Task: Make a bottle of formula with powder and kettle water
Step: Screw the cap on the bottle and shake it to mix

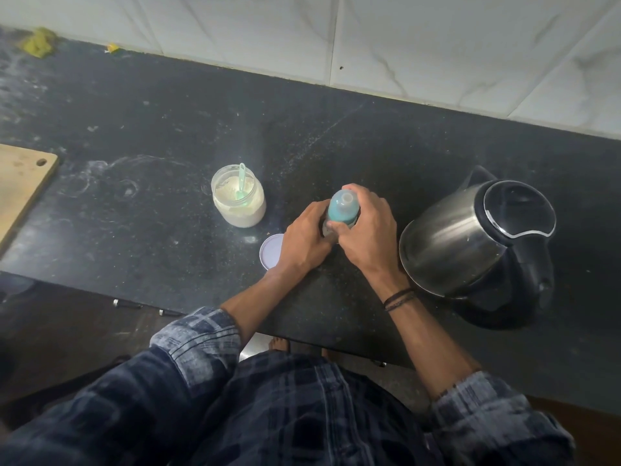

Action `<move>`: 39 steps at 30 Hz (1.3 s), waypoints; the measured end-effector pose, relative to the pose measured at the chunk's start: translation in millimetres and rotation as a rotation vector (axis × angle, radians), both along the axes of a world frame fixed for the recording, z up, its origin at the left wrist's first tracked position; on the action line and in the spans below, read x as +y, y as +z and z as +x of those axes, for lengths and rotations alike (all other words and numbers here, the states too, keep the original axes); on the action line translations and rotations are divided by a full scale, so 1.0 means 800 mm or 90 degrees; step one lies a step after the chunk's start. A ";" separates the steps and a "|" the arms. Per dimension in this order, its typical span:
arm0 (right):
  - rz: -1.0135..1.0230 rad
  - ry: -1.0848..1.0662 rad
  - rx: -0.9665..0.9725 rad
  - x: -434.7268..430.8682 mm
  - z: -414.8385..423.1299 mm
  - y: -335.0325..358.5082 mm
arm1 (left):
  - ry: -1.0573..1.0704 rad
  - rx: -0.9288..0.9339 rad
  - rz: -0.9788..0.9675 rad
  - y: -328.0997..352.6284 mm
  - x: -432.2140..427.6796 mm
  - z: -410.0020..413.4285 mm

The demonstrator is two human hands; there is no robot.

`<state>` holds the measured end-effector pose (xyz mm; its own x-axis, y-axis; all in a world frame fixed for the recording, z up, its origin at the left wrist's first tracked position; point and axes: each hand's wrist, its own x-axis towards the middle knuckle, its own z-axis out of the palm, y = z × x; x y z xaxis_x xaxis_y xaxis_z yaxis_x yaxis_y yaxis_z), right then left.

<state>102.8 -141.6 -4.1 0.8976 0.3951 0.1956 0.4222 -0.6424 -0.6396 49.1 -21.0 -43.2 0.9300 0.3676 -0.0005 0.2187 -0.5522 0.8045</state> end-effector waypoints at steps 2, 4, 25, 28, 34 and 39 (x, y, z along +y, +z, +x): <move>0.009 -0.014 -0.009 0.002 -0.002 -0.002 | 0.008 -0.001 -0.004 -0.002 -0.001 0.000; 0.010 -0.026 -0.014 0.004 -0.005 -0.004 | 0.016 -0.001 -0.005 -0.003 -0.002 0.000; 0.030 0.092 0.055 -0.026 -0.004 -0.020 | -0.015 0.023 0.022 0.006 0.045 -0.034; 0.019 0.083 0.042 -0.022 -0.004 -0.026 | -0.008 -0.016 0.071 0.001 0.052 -0.049; -0.002 0.053 -0.060 -0.012 -0.008 -0.045 | -0.066 -0.077 0.185 -0.021 0.058 -0.069; 0.038 0.015 -0.021 -0.005 -0.002 -0.040 | -0.093 -0.107 0.239 -0.044 0.059 -0.083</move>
